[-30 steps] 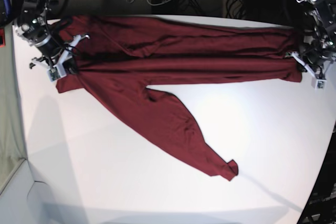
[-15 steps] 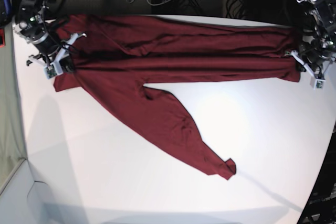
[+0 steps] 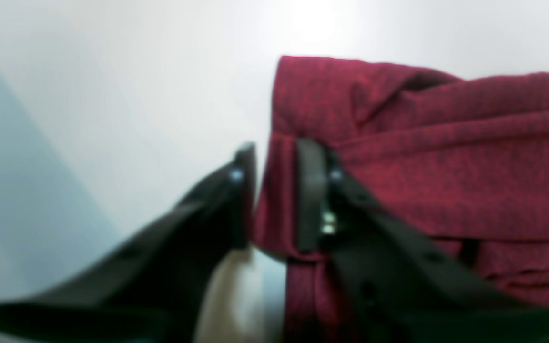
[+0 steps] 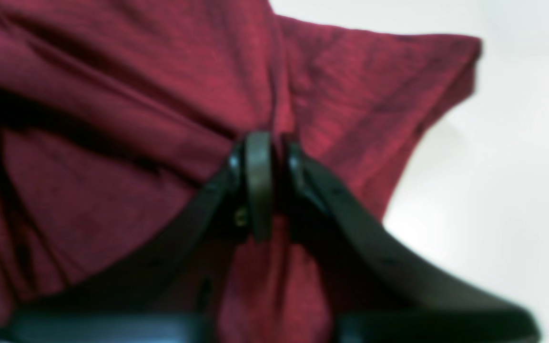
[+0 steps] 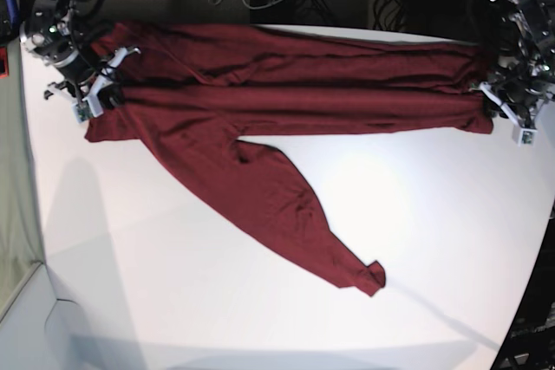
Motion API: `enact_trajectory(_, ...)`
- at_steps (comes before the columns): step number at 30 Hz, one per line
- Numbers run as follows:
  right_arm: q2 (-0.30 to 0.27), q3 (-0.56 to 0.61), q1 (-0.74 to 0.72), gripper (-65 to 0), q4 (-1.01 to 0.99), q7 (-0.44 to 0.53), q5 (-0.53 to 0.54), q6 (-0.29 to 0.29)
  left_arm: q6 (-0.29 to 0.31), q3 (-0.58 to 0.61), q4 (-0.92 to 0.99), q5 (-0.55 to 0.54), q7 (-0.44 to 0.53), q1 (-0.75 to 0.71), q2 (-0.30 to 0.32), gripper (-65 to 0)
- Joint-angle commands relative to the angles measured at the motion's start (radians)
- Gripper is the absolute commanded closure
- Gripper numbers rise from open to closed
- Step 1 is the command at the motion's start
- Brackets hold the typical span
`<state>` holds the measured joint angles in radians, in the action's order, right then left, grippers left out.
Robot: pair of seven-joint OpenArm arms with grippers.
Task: Layout the t-shirt on the table in an organized manner, then fold the t-shirt properly
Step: 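Fold the grasped side edge over toward the collar with both grippers, then release the shirt with the right gripper and move it to the sleeve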
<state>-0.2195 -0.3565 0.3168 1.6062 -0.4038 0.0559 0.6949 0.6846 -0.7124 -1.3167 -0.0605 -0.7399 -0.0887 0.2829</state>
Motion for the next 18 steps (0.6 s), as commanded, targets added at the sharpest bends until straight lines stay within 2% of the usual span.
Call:
enact_trajectory(1,-0.013,-0.005,0.000,-16.0,0.018,0.018,0.008,0.003,0.014,0.003,0.004,0.027,-0.056,-0.009,0.002,-20.8)
enact_trajectory(4,-0.013,-0.013,0.002,-24.8,0.024,0.018,0.008,0.003,0.014,0.003,0.004,0.023,-0.057,-0.009,0.002,-21.8)
enact_trajectory(7,-0.013,-0.017,0.020,-29.3,0.073,0.019,0.008,0.003,0.014,0.003,0.004,0.020,-0.057,-0.009,0.000,-21.8)
enact_trajectory(11,-0.004,-0.042,0.029,-30.2,0.165,0.018,0.009,0.003,0.014,-0.003,-0.008,0.026,-0.057,-0.007,-0.030,-22.0)
enact_trajectory(18,0.019,-0.014,-0.040,-30.2,0.228,0.012,0.009,0.003,0.014,-0.003,0.002,0.020,-0.057,-0.007,-0.034,-22.1)
